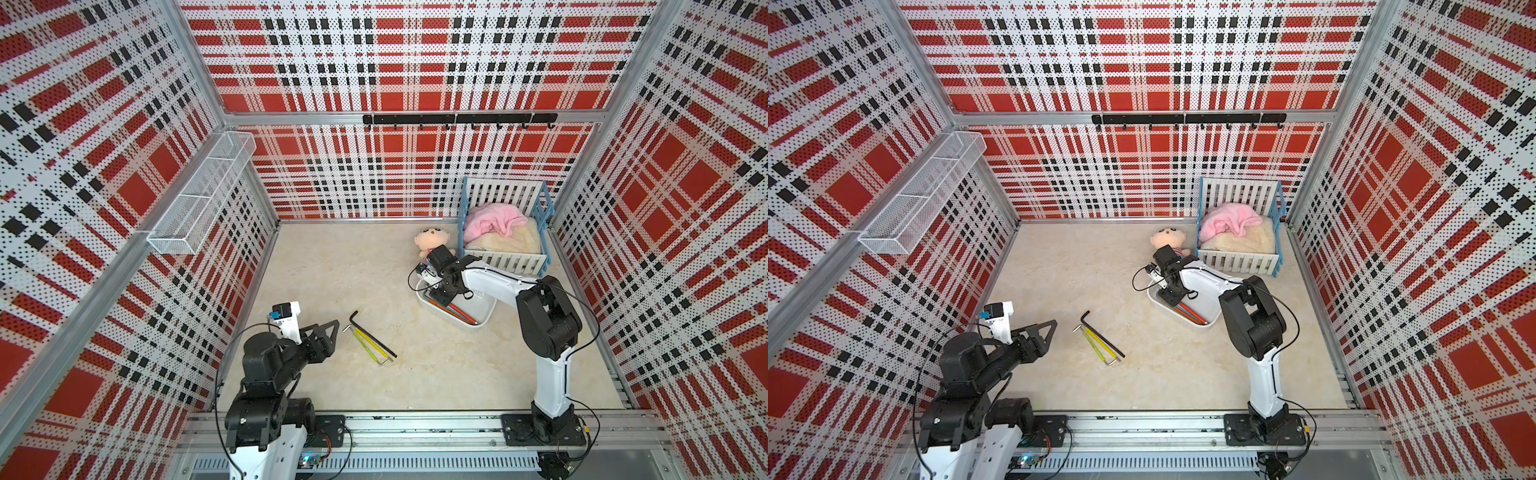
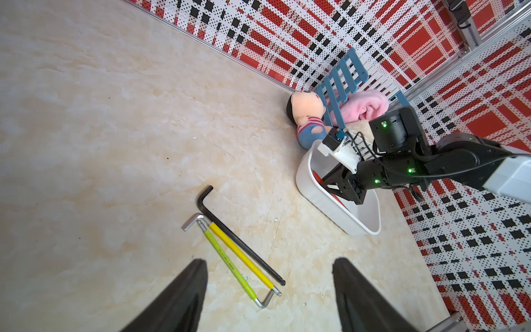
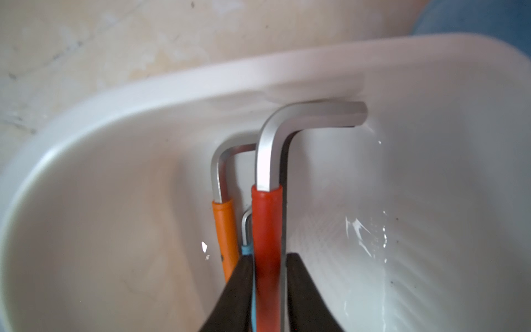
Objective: Put the hex key on the desktop into the storage box
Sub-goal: Place the Allen key in the storage box.
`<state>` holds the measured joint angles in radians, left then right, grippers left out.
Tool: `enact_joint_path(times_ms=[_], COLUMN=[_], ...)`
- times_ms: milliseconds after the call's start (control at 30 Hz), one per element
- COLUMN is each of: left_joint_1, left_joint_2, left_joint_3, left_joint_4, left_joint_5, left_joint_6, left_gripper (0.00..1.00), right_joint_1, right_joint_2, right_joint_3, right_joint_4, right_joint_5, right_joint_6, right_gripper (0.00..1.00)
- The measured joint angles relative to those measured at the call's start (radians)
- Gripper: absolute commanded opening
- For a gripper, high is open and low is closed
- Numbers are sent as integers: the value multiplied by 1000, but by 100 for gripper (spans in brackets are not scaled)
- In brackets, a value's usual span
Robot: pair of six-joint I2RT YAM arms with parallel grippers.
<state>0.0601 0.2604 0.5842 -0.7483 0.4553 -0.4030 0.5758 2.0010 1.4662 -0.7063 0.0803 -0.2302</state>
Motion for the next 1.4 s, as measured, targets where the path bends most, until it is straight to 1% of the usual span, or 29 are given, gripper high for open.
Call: enact_joint_path(times_ms=[100, 400, 667, 833, 1200, 1400], left_joint_1=[0, 0, 0, 0, 2, 3], left_joint_2=[0, 1, 2, 2, 2, 1], left_joint_3=[0, 0, 0, 0, 0, 0], left_joint_4=[0, 0, 0, 0, 0, 0], left_joint_5=[0, 0, 0, 0, 0, 0], left_joint_6=[0, 0, 0, 0, 0, 0], left_gripper=[74, 74, 74, 74, 74, 74], right_joint_1=[0, 0, 0, 21, 203, 297], right_joint_2=[0, 0, -2, -4, -2, 56], right_joint_3=[9, 21, 101, 152, 274, 350], right_joint_4=[2, -5, -26, -33, -64, -72], right_joint_5=[3, 10, -11, -28, -44, -96], right_joint_6=[10, 23, 69, 105, 177, 225], right_gripper=[36, 38, 39, 40, 39, 38])
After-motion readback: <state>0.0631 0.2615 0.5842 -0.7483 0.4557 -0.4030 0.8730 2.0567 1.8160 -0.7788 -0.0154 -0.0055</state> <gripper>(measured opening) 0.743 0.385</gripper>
